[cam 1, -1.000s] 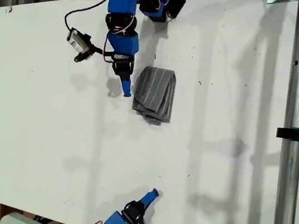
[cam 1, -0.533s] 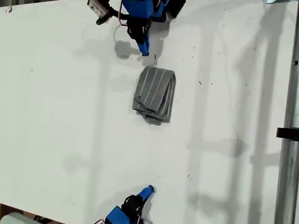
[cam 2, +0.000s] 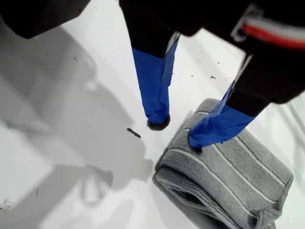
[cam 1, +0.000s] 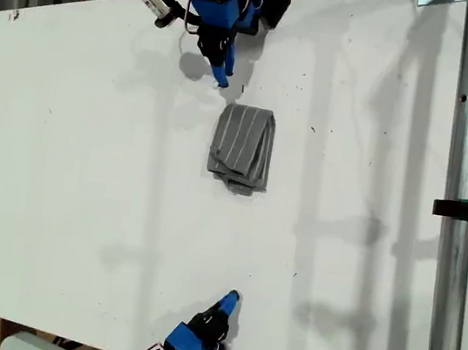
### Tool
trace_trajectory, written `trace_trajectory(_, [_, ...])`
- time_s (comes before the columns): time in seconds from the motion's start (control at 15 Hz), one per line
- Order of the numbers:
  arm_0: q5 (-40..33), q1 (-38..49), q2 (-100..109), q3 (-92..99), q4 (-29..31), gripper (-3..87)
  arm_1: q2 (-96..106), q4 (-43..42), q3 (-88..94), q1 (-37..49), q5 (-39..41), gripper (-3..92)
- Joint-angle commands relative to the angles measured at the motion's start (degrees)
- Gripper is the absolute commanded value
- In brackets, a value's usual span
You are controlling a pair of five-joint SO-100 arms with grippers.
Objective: Grasp corners of a towel and fold twice.
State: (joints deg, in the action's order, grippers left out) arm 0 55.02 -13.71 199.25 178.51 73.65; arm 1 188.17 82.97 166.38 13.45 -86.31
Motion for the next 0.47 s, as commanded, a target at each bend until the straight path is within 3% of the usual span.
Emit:
trace_trajectory(0.0, [-1.6,0.9,0.1,0.4,0.0,0.6,0.0,0.9,-0.6,-0.1,0.8,14.3])
trace_trajectory(0.4, [-1.6,0.9,0.1,0.4,0.0,0.5,0.0,0.9,-0.6,-0.4,0.8,14.3])
